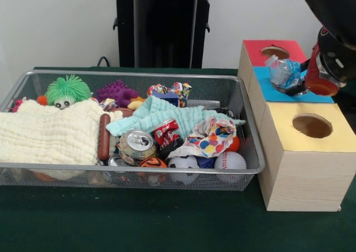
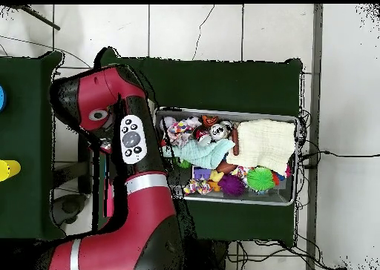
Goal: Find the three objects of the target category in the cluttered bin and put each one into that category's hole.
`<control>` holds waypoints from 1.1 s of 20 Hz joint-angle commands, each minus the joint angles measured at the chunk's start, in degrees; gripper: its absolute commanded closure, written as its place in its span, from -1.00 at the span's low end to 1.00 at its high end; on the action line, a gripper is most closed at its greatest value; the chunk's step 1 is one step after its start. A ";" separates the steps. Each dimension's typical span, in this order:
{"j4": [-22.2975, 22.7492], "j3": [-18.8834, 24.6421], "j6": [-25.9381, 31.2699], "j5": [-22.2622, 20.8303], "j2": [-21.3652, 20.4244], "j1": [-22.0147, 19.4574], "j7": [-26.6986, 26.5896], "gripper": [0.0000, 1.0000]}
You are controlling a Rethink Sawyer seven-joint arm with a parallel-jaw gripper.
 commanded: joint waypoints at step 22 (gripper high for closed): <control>0.20 -4.16 -1.72 -1.69 2.74 0.29 13.83 -1.00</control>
